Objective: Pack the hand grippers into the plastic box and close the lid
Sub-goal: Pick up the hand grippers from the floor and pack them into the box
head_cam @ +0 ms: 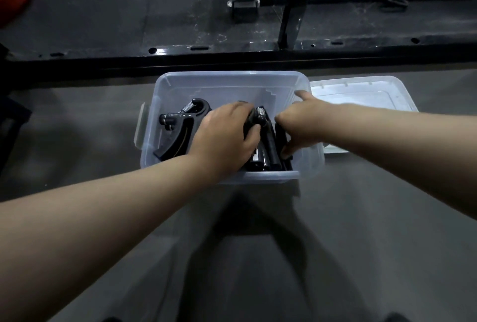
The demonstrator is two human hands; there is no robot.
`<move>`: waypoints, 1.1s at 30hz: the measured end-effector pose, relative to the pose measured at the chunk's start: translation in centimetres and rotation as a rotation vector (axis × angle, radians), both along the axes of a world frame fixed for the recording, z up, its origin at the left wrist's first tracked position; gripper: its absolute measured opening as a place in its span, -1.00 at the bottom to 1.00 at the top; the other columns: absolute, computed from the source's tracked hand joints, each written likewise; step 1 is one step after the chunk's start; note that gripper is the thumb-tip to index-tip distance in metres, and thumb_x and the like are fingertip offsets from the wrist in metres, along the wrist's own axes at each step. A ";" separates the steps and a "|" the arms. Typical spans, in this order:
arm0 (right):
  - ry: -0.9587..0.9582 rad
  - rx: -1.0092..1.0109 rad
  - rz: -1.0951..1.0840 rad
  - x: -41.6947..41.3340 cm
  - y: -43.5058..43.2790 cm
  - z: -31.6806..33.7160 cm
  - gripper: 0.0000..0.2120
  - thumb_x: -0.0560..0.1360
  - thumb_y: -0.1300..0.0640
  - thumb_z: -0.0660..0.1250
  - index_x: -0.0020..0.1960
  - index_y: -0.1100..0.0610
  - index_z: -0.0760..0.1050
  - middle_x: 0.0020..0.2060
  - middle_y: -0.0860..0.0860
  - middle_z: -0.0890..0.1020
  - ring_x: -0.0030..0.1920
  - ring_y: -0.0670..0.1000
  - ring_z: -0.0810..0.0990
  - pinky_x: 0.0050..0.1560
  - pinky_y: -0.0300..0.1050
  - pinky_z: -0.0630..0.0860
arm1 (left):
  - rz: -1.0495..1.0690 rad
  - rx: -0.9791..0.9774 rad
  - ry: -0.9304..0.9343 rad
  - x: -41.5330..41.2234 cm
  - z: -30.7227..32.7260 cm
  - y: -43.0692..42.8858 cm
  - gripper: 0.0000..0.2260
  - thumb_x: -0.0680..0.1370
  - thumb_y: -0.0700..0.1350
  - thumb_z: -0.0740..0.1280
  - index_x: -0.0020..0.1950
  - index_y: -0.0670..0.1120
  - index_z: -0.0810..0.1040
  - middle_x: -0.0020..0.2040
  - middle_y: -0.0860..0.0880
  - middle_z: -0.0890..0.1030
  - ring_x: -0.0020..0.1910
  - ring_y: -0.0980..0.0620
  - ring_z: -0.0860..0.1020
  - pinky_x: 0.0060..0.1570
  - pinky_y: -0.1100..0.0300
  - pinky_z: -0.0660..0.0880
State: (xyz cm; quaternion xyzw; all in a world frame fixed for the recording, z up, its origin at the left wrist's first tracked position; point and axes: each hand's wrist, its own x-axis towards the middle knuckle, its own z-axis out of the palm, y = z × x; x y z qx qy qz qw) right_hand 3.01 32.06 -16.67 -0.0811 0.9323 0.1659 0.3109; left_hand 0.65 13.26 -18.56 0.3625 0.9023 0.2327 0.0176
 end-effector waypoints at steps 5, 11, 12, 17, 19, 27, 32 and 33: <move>0.133 -0.054 0.050 0.6 0.6 -0.7 -0.33 0.25 -0.44 0.38 0.06 0.08 0.43 -0.04 -0.01 0.64 0.04 0.07 0.60 0.35 0.03 0.22 | -0.102 0.005 0.046 0.1 -0.7 0.1 -0.58 0.52 0.04 0.24 0.35 -0.06 0.53 0.26 -0.05 0.58 0.22 -0.08 0.55 0.21 -0.04 0.46; 0.039 -0.052 0.034 0.9 0.2 0.4 -0.57 0.40 -0.30 0.32 0.08 -0.01 0.53 -0.08 -0.07 0.64 0.07 0.07 0.59 0.41 0.36 -0.09 | -0.106 -0.043 0.117 0.6 -0.8 -0.2 -0.54 0.54 0.05 0.20 0.40 -0.10 0.48 0.31 -0.08 0.54 0.26 -0.10 0.50 0.32 -0.04 0.37; 0.038 -0.044 0.039 1.4 -0.3 0.1 -0.61 0.41 -0.25 0.31 0.06 0.01 0.53 -0.11 -0.06 0.62 0.03 0.07 0.58 0.41 0.33 -0.06 | -0.128 -0.060 0.148 0.9 -0.8 -0.3 -0.52 0.53 0.06 0.19 0.40 -0.11 0.47 0.33 -0.09 0.53 0.29 -0.09 0.49 0.36 -0.04 0.33; 0.235 0.036 0.204 3.1 -1.4 -1.8 -0.88 0.46 0.09 0.21 -0.24 0.09 0.39 -0.26 -0.03 0.54 -0.25 0.07 0.39 0.32 0.19 0.16 | -0.193 -0.069 0.166 1.8 -0.9 -0.7 -0.48 0.53 0.06 0.15 0.44 -0.14 0.43 0.42 -0.12 0.45 0.39 -0.06 0.43 0.41 -0.05 0.29; 0.249 -0.006 0.175 2.5 -1.1 -0.4 -0.74 0.46 0.07 0.22 -0.35 0.09 0.23 -0.38 -0.05 0.44 -0.28 0.07 0.40 0.29 0.15 0.22 | -0.194 -0.077 0.165 1.7 -0.9 -0.8 -0.48 0.54 0.07 0.14 0.44 -0.14 0.42 0.43 -0.11 0.44 0.39 -0.05 0.42 0.42 -0.04 0.29; 0.098 -0.029 0.173 4.2 -2.2 -0.8 -0.93 0.52 0.15 0.19 -0.11 0.03 0.41 -0.08 -0.04 0.62 0.02 0.07 0.59 0.26 0.08 0.29 | -0.194 -0.113 0.173 1.7 -1.2 -0.7 -0.47 0.55 0.06 0.13 0.47 -0.13 0.38 0.46 -0.11 0.40 0.42 -0.05 0.39 0.42 -0.04 0.28; -0.038 0.016 0.157 3.4 -1.3 0.0 -0.81 0.59 0.07 0.17 0.15 0.04 0.49 0.11 -0.08 0.57 0.27 0.03 0.47 0.45 0.27 0.05 | -0.194 -0.130 0.184 1.8 -1.0 -0.9 -0.47 0.57 0.05 0.08 0.49 -0.15 0.34 0.48 -0.14 0.38 0.43 -0.07 0.37 0.44 -0.05 0.26; -0.042 -0.038 0.149 3.1 -0.6 0.4 -0.85 0.59 0.01 0.20 0.10 -0.02 0.49 0.05 -0.12 0.56 0.26 0.00 0.47 0.47 0.23 0.05 | -0.189 -0.138 0.186 1.9 -1.0 -0.9 -0.46 0.57 0.05 0.07 0.50 -0.17 0.33 0.48 -0.14 0.37 0.44 -0.07 0.37 0.45 -0.04 0.24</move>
